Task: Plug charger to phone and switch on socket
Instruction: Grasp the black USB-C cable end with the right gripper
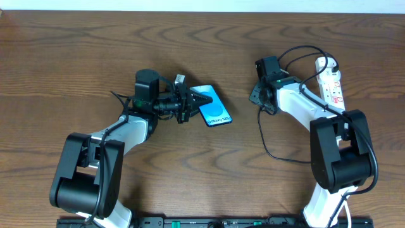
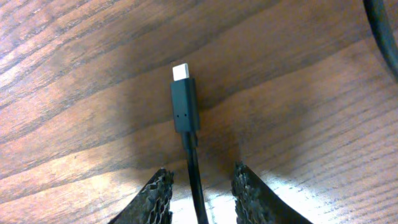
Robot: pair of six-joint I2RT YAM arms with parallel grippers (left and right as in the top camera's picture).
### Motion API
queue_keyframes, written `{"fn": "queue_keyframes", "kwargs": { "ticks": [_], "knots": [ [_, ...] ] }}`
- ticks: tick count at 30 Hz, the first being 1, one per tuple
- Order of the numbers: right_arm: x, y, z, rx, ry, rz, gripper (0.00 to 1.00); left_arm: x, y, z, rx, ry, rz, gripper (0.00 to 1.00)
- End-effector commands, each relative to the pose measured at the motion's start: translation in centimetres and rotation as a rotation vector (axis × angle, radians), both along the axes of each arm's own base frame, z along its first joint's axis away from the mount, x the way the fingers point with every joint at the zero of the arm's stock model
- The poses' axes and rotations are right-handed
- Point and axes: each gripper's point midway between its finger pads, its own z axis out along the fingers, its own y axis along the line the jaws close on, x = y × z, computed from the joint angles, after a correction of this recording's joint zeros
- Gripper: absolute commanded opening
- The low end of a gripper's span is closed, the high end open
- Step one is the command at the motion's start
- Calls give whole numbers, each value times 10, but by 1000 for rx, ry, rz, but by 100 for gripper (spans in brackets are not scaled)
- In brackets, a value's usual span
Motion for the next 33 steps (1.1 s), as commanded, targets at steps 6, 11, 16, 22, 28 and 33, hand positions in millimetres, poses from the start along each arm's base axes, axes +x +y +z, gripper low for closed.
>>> {"fn": "queue_keyframes", "kwargs": {
  "ticks": [6, 11, 16, 22, 28, 33],
  "knots": [
    [-44, -5, -44, -34, 196, 19, 11, 5, -1, 11, -7, -52, -8, 7],
    [-50, -6, -45, -37, 219, 19, 1, 5, -1, 11, -7, -52, -8, 8],
    [-53, 25, -31, 101, 222, 260, 1, 5, -1, 10, -7, -51, -8, 7],
    [-39, 43, 114, 208, -137, 504, 1, 7, -2, 16, -17, -85, -11, 7],
    [-103, 73, 228, 384, -392, 849, 1, 19, -6, 57, -78, -301, -27, 8],
    [-188, 58, 253, 407, -334, 901, 1, 15, -8, 65, -91, -386, -69, 7]
  ]
}}
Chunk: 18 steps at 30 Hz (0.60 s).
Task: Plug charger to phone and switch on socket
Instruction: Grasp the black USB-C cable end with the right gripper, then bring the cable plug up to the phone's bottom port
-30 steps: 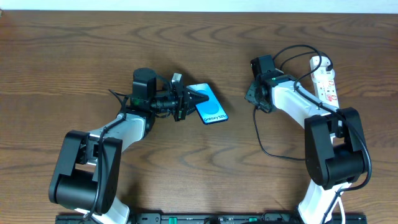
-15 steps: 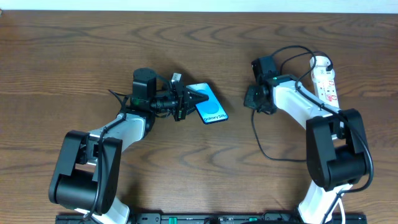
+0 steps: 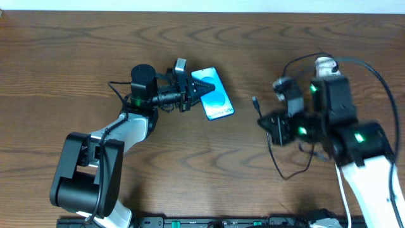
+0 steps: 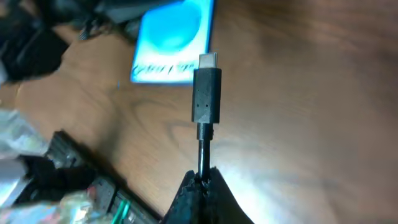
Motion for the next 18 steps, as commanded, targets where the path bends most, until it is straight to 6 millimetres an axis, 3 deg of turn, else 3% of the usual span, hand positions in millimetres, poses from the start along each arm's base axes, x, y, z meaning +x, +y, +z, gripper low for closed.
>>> {"fn": "queue_keyframes", "kwargs": {
  "ticks": [1, 4, 5, 9, 11, 15, 18],
  "knots": [
    [-42, 3, 18, 40, -33, 114, 1, -2, -3, 19, -14, -101, -48, 7],
    [-63, 11, 3, 61, -5, 168, 1, -2, -3, 19, -14, -101, -49, 7],
    [-72, 19, -15, 87, 41, 193, 1, -2, -3, 19, -15, -101, -50, 7],
    [-78, 51, -51, 226, 140, 211, 1, -3, -4, 34, -38, -207, -64, 7],
    [-73, 52, -59, 193, 140, 168, 1, -2, -4, 42, -51, -252, -60, 7],
    [-44, 54, -59, 128, 49, 18, 1, -4, -11, 44, -55, -256, -60, 7],
    [-40, 58, -57, 127, 27, 0, 1, -4, -11, 44, -55, -256, -61, 7]
  ]
}}
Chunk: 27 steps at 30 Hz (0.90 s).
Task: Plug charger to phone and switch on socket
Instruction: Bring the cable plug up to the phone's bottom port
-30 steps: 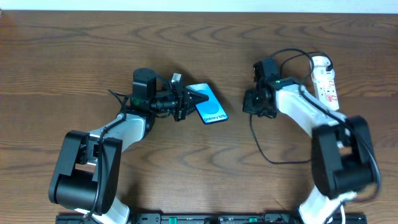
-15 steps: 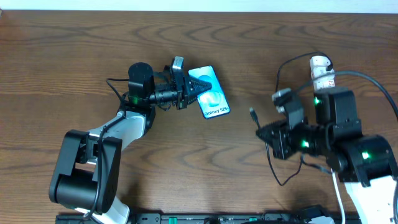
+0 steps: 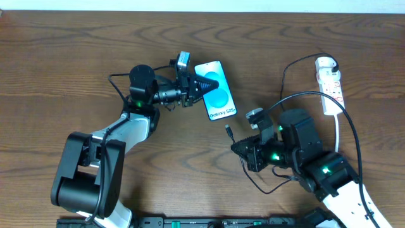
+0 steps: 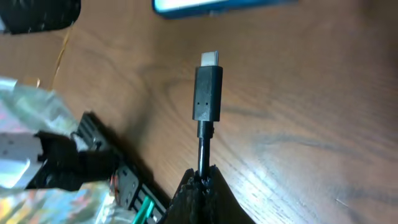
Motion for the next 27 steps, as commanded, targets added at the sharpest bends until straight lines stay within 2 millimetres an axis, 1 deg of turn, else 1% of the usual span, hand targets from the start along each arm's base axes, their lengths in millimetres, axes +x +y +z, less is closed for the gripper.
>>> {"fn": "queue_keyframes", "kwargs": {
  "ticks": [1, 4, 16, 22, 27],
  "knots": [
    [6, 1, 2, -6, 0, -75, 1, 2, -3, 14, -11, -50, -6, 7],
    [5, 5, 4, 0, -2, -75, 1, 2, -3, 14, -11, -50, -7, 8],
    [11, 7, 9, 18, -27, -85, 1, 0, -3, 14, -16, -23, -14, 8],
    [12, 9, 1, 12, 23, -101, 1, 0, -3, 14, -23, 18, -14, 7],
    [12, 9, 0, 11, 26, -102, 1, 0, -3, 14, -22, 17, -15, 8]
  ]
}}
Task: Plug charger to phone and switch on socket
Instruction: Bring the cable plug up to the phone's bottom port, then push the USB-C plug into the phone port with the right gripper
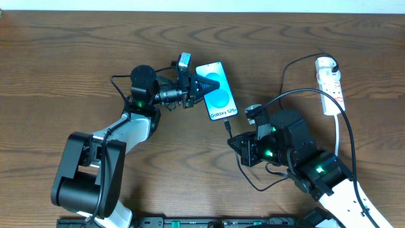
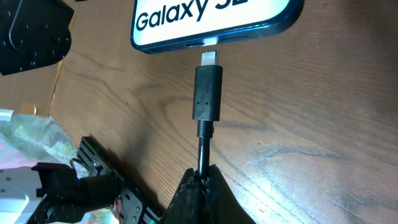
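The blue-screened Galaxy phone [image 1: 217, 96] lies flat at the table's centre back. My left gripper [image 1: 201, 84] is shut on the phone's left edge, its dark fingers lying over the screen. My right gripper [image 2: 203, 182] is shut on the black cable just behind the USB-C plug [image 2: 207, 93]. The plug's metal tip sits a hair short of the port in the phone's bottom edge [image 2: 205, 42], in line with it. In the overhead view the right gripper [image 1: 238, 140] is just below and right of the phone. The white power strip [image 1: 330, 85] lies at the far right.
The black charger cable [image 1: 345, 126] arcs from the power strip over my right arm and loops on the table [image 1: 253, 182] under it. A black rail with electronics [image 1: 190, 221] runs along the table's front edge.
My right gripper has carried the plug up to the phone's bottom edge; the tip was well short of it, and now nearly touches the port. The left gripper and phone have barely shifted.
My right gripper stood open around the cable on the table near the power strip while the left held the phone. Then it was shut on the cable, plug raised. The left gripper had shifted and turned the phone, and the right arm stood at front centre, now aligned at the port.
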Robot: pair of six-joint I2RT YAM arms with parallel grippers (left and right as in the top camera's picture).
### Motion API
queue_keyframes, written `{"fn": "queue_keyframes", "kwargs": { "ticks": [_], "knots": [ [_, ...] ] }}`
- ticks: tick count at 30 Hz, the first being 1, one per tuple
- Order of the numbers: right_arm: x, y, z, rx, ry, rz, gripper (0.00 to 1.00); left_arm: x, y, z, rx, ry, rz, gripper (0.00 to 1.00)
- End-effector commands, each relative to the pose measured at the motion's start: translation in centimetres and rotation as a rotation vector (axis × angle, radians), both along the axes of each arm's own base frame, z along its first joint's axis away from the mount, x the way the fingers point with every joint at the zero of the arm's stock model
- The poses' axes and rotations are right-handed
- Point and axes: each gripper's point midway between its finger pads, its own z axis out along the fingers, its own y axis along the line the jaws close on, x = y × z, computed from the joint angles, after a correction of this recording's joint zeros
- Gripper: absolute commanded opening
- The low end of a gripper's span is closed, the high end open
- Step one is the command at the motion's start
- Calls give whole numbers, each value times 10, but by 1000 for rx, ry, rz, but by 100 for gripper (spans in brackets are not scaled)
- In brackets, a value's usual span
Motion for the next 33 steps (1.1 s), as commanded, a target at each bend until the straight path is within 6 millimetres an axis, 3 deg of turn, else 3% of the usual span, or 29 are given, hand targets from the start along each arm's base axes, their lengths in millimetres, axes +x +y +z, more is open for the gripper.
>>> {"fn": "queue_keyframes", "kwargs": {
  "ticks": [1, 33],
  "knots": [
    [0, 1, 0, 2, 4, -4, 1, 2, -1, 14, -5, -88, -10, 7],
    [3, 3, 5, 16, -19, -4, 1, 0, -1, 12, 4, -128, -14, 8]
  ]
}}
